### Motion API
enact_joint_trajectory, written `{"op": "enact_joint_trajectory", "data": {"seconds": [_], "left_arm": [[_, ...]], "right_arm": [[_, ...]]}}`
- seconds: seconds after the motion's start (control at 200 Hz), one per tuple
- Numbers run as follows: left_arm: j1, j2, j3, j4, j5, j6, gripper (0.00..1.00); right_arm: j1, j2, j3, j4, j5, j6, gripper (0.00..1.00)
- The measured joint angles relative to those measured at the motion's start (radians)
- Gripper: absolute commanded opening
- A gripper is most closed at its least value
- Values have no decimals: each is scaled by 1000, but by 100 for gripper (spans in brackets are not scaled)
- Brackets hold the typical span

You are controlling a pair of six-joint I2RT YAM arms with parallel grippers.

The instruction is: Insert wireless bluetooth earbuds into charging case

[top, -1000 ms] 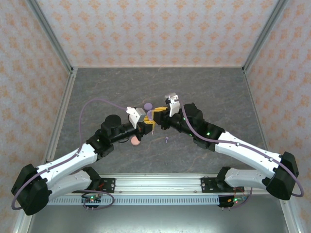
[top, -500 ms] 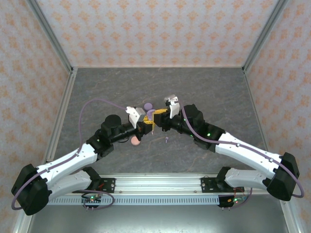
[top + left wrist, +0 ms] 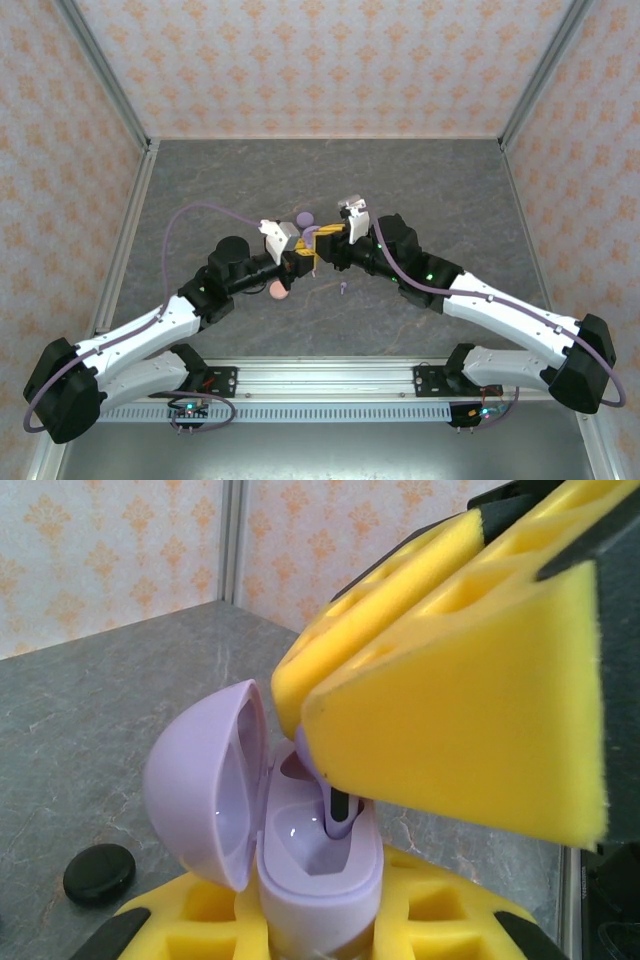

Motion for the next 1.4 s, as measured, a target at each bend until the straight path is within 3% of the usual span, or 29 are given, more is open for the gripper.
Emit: {"op": "enact_joint_trajectory", "data": {"seconds": [0.2, 0.395, 0.811, 1.396], "left_arm": [[0, 0, 0, 1, 0, 0, 5], [0, 0, 0, 1, 0, 0, 5], [0, 0, 0, 1, 0, 0, 4], [0, 0, 0, -1, -3, 0, 4]], "right_arm": [[2, 6, 34, -39, -7, 14, 46], [3, 5, 89, -101, -2, 18, 53], [-29, 11, 207, -336, -56, 62, 43], [-29, 60, 226, -369, -134, 79, 45]]}}
